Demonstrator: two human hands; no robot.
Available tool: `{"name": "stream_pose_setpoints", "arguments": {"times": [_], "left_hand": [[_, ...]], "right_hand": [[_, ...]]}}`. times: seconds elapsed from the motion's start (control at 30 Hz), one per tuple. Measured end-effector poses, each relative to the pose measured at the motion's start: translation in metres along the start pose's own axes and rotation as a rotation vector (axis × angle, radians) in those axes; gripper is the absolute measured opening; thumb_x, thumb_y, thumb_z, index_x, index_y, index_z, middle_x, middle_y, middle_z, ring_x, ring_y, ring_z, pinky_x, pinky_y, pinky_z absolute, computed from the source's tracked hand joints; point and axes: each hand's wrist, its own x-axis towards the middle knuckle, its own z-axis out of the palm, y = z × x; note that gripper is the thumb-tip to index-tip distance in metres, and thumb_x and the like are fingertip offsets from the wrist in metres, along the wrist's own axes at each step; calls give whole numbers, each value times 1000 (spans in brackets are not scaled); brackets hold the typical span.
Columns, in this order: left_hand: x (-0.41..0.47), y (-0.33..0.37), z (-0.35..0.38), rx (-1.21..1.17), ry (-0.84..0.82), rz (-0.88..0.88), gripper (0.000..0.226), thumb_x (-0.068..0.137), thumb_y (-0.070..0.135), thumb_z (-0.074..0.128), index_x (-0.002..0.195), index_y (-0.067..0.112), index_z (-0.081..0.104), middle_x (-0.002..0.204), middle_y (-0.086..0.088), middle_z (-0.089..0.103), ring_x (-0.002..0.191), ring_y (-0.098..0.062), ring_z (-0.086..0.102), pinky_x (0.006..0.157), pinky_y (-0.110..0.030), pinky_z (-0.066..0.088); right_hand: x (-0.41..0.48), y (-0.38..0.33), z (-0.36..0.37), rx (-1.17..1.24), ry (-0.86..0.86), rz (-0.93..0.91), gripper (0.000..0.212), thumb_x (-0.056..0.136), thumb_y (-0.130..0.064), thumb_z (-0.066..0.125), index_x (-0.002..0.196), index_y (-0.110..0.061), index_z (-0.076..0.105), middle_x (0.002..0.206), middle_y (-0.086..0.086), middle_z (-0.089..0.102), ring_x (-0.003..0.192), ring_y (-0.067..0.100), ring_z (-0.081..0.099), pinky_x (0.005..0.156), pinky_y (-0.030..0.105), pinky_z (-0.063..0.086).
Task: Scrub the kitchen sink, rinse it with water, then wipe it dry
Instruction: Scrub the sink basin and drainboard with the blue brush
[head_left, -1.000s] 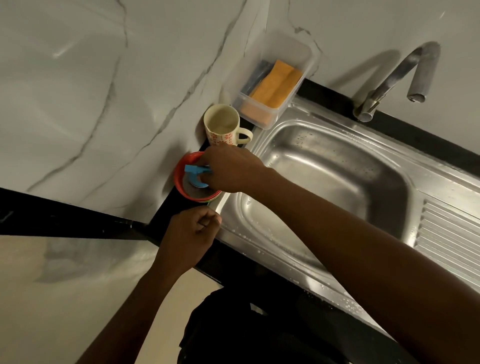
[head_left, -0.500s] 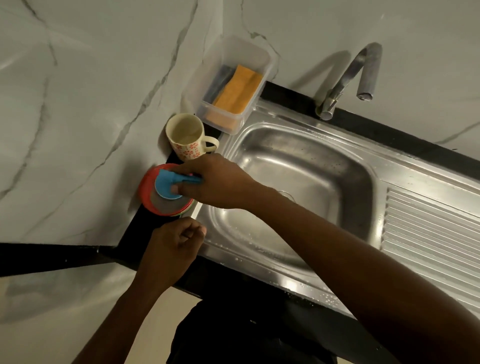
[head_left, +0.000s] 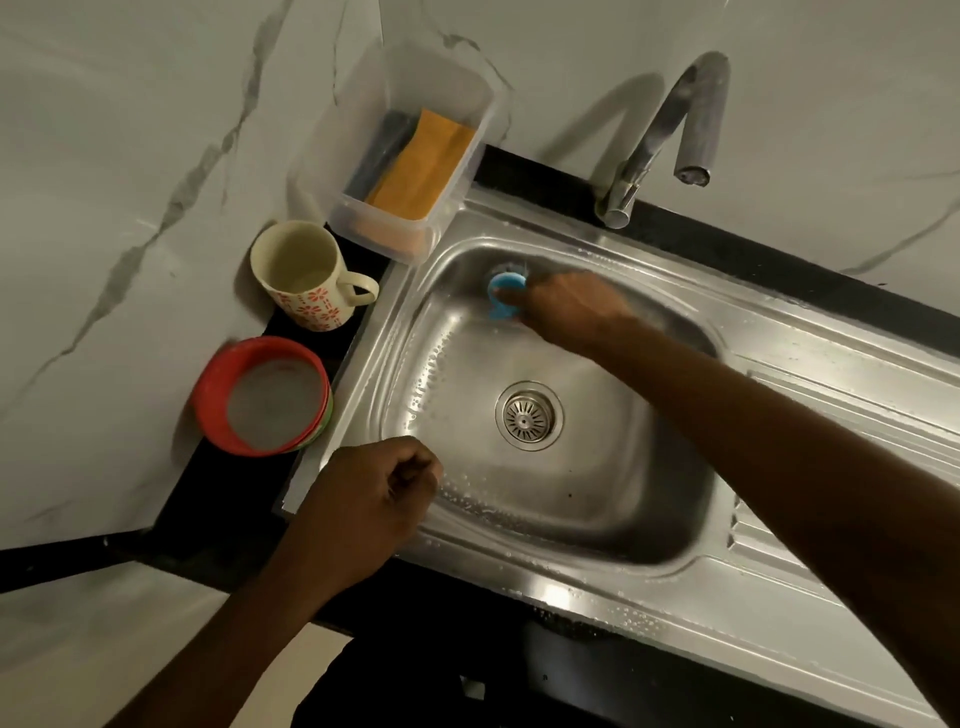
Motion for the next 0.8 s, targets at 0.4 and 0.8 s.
{"name": "stream_pose_setpoints", "arguments": {"times": [0.4, 0.8], "left_hand": [[3, 4, 9, -90, -15, -1, 11, 98, 26, 69, 89, 29, 75, 80, 15, 73, 82, -9, 71, 72, -19, 54], [2, -3, 18, -136, 8, -24, 12, 98, 24, 68, 88, 28, 73, 78, 14, 72, 80, -12, 70, 71, -20, 55]], "right_hand": [[-38, 47, 17, -245, -250, 115, 44, 109, -42, 48, 150, -27, 46, 121, 10, 63, 101, 27, 66, 78, 35, 51], [-41, 77, 56, -210, -316, 290, 74, 96, -78, 41, 131, -17, 65, 102, 6, 66, 79, 18, 55, 75, 30, 45]]}}
